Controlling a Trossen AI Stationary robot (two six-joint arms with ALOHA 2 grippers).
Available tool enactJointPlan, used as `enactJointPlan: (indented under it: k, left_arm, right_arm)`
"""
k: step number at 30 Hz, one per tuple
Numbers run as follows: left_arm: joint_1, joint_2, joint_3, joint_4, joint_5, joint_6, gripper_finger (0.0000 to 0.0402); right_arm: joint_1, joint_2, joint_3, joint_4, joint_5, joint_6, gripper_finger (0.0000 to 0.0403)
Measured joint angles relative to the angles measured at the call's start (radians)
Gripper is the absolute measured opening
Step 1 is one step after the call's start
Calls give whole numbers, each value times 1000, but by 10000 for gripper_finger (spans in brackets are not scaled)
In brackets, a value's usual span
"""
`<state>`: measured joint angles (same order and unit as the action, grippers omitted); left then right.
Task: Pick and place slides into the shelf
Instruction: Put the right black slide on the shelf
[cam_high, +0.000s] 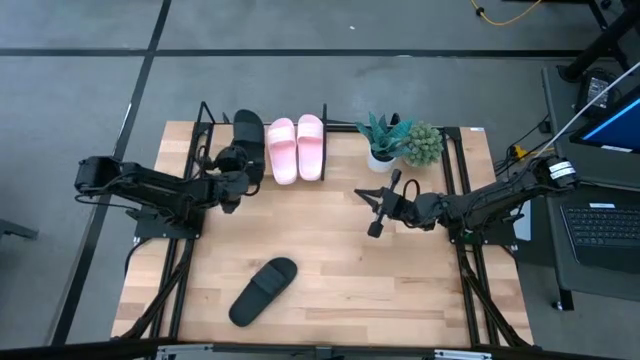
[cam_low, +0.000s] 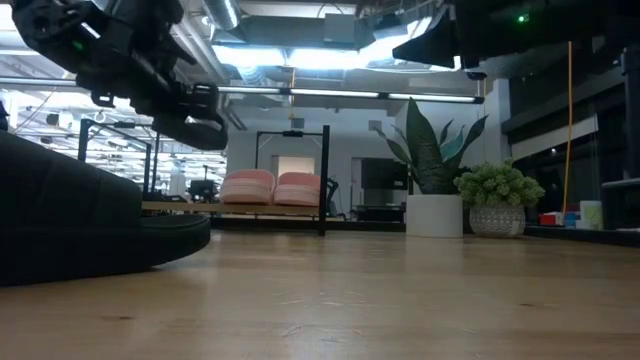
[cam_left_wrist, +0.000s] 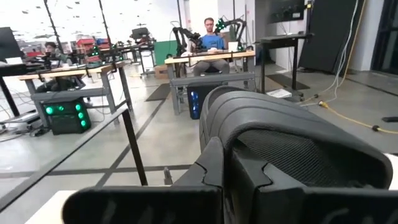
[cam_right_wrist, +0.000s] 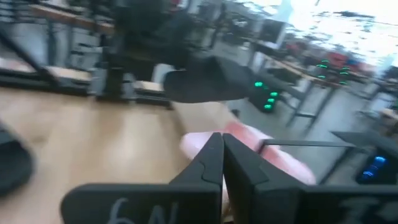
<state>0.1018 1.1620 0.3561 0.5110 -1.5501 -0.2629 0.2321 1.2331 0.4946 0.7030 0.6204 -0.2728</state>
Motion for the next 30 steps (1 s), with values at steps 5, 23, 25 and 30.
enactJointPlan:
  k: [5,23,25,30]
  left_arm:
    - [33,4,0,-4,26,-7,0]
    - [157,163,0,-11,113,-82,0]
    - [171,179,0,-10,137,-101,0]
    - [202,210,0,-12,168,-103,0]
  right_arm:
    - [0,0,0,-9,-74,-24,12]
    - [-1,0,0,-15,-73,-122,12]
    - [-1,0,0,-18,-73,-123,12]
    - [-1,0,0,-19,-73,-123,12]
